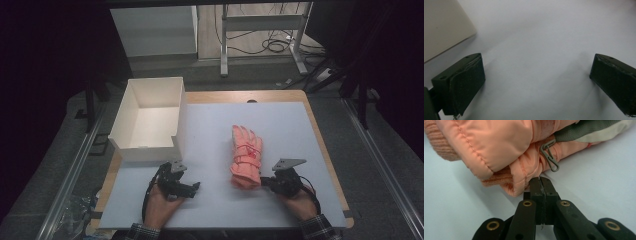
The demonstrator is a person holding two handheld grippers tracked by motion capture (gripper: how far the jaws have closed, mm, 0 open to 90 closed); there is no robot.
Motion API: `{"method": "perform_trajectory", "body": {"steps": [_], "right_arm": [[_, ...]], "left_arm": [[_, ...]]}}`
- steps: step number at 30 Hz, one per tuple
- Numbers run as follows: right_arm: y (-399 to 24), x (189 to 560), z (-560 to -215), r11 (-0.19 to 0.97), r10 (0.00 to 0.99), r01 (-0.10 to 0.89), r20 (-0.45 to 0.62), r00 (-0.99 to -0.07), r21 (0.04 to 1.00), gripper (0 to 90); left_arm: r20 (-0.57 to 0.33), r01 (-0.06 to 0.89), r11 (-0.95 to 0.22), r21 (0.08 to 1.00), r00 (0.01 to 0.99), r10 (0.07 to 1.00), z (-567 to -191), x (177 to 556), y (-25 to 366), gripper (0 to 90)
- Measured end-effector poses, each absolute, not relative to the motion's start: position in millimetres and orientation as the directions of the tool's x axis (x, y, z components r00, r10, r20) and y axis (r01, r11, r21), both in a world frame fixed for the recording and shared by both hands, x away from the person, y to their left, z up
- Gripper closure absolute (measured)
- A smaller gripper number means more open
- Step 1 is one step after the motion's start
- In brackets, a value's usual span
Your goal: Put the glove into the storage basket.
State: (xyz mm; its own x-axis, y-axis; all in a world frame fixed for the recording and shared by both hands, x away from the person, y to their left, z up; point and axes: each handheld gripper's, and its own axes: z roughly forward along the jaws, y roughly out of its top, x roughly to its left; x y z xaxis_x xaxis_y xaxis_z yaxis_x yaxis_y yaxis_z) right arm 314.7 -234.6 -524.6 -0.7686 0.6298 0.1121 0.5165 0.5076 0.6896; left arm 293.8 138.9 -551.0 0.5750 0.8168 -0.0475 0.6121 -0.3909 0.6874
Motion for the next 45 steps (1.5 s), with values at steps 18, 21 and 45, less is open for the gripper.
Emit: {"method": "perform_trajectory", "body": {"steps": [18,21,45], "right_arm": [[-209,315,-528,0.528,0.587,0.483,0.11,-0.802,0.699,88.0],[-204,315,-528,0.531,0.58,0.479,0.112,-0.807,0.699,88.0],[-168,320,-531,0.554,0.538,0.439,0.098,-0.837,0.707,87.0]], "left_arm": [[-0.047,0.612,-0.391,0.687,0.575,0.817,-551,294,139,0.0],[-0.044,0.61,-0.394,0.687,0.577,0.816,-551,294,139,0.0],[-0.045,0.611,-0.395,0.686,0.577,0.815,-551,294,139,0.0]]}}
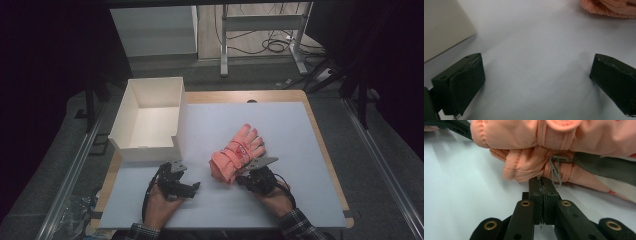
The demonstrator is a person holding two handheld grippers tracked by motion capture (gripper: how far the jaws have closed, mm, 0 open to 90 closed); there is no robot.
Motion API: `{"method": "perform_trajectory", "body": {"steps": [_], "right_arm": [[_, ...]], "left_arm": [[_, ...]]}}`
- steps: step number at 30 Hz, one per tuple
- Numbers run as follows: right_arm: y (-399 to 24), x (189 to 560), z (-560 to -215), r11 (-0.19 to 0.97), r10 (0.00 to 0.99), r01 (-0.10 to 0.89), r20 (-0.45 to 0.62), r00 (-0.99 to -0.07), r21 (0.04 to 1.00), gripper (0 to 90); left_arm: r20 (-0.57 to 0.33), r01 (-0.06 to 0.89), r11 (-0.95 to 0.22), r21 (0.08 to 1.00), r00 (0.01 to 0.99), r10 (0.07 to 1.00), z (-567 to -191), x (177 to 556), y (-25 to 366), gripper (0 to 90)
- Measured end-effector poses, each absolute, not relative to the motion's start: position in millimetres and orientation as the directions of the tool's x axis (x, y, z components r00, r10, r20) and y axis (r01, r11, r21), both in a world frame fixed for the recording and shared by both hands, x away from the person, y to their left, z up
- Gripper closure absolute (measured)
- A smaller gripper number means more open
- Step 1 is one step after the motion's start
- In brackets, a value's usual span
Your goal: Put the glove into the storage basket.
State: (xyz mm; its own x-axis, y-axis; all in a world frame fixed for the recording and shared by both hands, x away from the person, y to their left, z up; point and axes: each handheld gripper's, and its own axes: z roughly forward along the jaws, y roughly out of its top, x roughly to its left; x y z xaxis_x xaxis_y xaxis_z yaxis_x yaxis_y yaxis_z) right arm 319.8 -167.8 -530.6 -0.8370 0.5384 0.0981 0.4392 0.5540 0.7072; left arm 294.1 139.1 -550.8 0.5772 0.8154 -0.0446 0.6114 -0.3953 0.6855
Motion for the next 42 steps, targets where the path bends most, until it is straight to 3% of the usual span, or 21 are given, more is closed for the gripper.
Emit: {"method": "perform_trajectory", "body": {"steps": [11,19,34,42], "right_arm": [[-183,314,-524,0.543,0.558,0.438,0.083,-0.826,0.717,81.3],[-211,318,-521,0.505,0.621,0.46,0.062,-0.781,0.731,70.9],[-259,332,-523,0.46,0.738,0.505,0.001,-0.674,0.73,37.0],[-275,340,-527,0.446,0.784,0.526,-0.033,-0.62,0.724,24.1]], "left_arm": [[-0.048,0.613,-0.401,0.681,0.583,0.811,-550,296,139,0.0],[-0.05,0.613,-0.399,0.682,0.583,0.811,-550,296,139,0.0],[-0.108,0.605,-0.417,0.678,0.643,0.758,-519,302,131,0.8],[-0.121,0.587,-0.43,0.686,0.675,0.728,-488,309,121,0.0]]}}
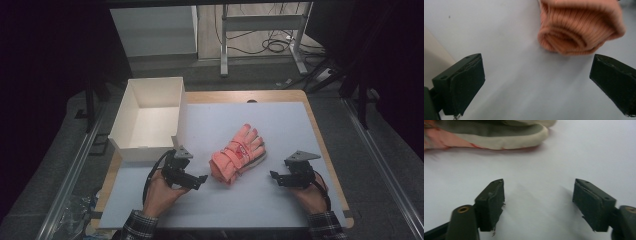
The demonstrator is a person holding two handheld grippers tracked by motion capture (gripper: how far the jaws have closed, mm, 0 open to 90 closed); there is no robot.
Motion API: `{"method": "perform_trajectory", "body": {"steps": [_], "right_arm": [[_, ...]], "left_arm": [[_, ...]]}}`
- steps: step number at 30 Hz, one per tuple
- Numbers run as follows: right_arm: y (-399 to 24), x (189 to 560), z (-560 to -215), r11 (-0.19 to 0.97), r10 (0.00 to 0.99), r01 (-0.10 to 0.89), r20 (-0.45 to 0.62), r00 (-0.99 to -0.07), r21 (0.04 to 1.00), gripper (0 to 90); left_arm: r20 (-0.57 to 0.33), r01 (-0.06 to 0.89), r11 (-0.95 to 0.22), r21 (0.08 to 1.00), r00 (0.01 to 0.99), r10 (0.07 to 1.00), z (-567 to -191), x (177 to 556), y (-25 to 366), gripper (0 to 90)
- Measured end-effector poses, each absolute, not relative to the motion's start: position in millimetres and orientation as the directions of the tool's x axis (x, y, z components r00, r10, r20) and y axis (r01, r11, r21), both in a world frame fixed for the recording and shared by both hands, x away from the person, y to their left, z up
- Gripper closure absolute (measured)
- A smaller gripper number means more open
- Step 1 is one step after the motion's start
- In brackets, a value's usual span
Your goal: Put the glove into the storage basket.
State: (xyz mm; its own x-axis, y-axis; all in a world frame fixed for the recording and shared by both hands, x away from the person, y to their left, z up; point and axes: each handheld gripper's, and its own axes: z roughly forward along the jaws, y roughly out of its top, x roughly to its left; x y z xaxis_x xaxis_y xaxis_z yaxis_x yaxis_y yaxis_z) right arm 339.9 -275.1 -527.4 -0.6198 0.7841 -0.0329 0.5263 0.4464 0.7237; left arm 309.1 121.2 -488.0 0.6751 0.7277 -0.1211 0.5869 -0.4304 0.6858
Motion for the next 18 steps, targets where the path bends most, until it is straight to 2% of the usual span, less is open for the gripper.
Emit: {"method": "perform_trajectory", "body": {"steps": [6,18], "right_arm": [[-278,343,-529,0.452,0.794,0.528,-0.054,-0.606,0.719,18.2],[-278,343,-530,0.452,0.791,0.528,-0.05,-0.609,0.719,17.2]], "left_arm": [[-0.116,0.568,-0.456,0.685,0.703,0.701,-471,319,106,0.0],[-0.103,0.53,-0.509,0.679,0.754,0.648,-452,350,63,0.0]]}}
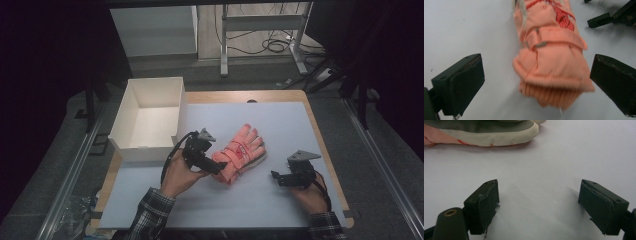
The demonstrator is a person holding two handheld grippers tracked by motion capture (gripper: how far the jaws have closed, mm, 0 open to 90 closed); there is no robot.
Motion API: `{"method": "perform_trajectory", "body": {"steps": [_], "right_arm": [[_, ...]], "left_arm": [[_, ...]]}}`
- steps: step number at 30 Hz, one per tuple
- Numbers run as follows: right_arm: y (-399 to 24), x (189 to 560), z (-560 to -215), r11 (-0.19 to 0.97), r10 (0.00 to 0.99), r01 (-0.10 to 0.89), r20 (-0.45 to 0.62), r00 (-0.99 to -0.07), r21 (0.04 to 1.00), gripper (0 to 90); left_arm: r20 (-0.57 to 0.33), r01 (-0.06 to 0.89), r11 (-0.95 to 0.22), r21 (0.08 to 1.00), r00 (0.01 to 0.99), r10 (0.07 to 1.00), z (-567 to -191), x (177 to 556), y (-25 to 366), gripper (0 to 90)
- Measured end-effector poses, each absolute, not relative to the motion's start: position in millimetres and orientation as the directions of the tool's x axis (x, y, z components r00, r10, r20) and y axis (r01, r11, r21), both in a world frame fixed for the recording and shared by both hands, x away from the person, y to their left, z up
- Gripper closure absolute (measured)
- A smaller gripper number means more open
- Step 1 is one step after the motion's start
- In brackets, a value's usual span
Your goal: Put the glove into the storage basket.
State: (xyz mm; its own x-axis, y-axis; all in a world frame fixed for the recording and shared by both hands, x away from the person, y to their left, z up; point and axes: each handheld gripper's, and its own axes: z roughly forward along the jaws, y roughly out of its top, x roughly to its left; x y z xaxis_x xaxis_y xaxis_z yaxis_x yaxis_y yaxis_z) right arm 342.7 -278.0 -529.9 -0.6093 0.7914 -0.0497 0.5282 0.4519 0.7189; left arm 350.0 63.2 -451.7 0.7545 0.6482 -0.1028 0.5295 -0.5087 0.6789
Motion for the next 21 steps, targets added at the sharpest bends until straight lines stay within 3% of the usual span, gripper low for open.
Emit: {"method": "perform_trajectory", "body": {"steps": [21], "right_arm": [[-279,343,-530,0.447,0.792,0.529,-0.044,-0.609,0.721,17.2]], "left_arm": [[-0.026,0.477,-0.62,0.623,0.805,0.592,-460,392,-9,0.0]]}}
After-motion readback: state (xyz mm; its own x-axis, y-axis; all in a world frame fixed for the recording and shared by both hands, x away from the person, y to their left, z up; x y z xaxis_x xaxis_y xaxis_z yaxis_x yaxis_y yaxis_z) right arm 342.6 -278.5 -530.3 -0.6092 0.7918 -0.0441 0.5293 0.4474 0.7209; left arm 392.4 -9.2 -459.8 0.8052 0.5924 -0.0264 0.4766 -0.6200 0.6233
